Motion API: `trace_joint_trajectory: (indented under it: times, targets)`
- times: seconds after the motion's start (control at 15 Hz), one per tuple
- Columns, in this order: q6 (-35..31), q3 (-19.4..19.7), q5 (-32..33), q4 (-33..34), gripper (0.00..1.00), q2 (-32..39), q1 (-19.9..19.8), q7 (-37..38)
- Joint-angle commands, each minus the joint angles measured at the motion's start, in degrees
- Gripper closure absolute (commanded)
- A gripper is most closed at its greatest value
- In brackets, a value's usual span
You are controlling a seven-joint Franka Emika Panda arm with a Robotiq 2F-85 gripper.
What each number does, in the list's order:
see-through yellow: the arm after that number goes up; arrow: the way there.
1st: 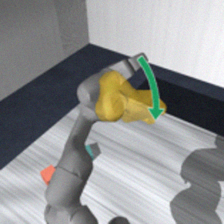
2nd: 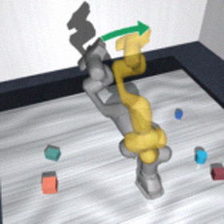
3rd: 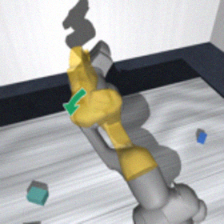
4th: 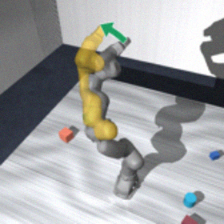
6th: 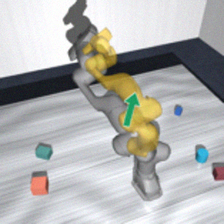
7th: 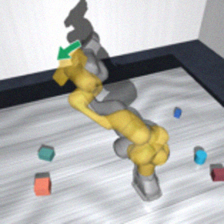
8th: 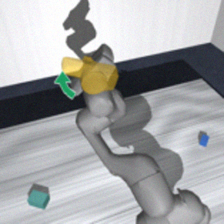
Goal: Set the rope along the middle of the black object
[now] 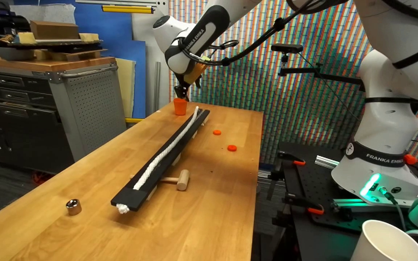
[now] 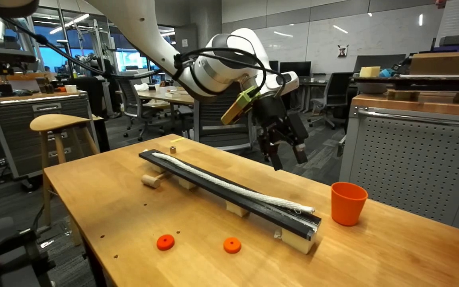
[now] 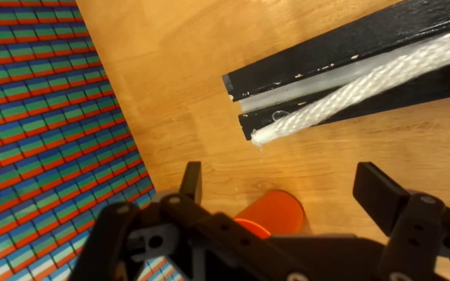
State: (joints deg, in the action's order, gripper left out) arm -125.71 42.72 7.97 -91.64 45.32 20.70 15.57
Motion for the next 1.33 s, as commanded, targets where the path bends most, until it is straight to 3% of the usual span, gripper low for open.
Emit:
trace_joint_trajectory:
  times: [0.0,0.2,0.4,0.47,0.93,1.27]
  targets:
    - [15.1,-6.7,4.4,13.2,0.0,4.1,-6.0,11.0]
    - [26.6,-12.4,4.0,21.5,0.0,5.7,-10.5,17.1]
    - [33.2,-17.5,4.2,27.6,0.0,6.7,-14.3,20.9]
    - [29.0,-18.6,6.5,20.9,0.0,3.4,-13.6,19.8]
    - [31.4,-20.2,6.0,24.8,0.0,4.9,-15.5,21.0]
    - [35.7,-23.3,0.9,25.8,0.02,6.2,-19.4,31.9]
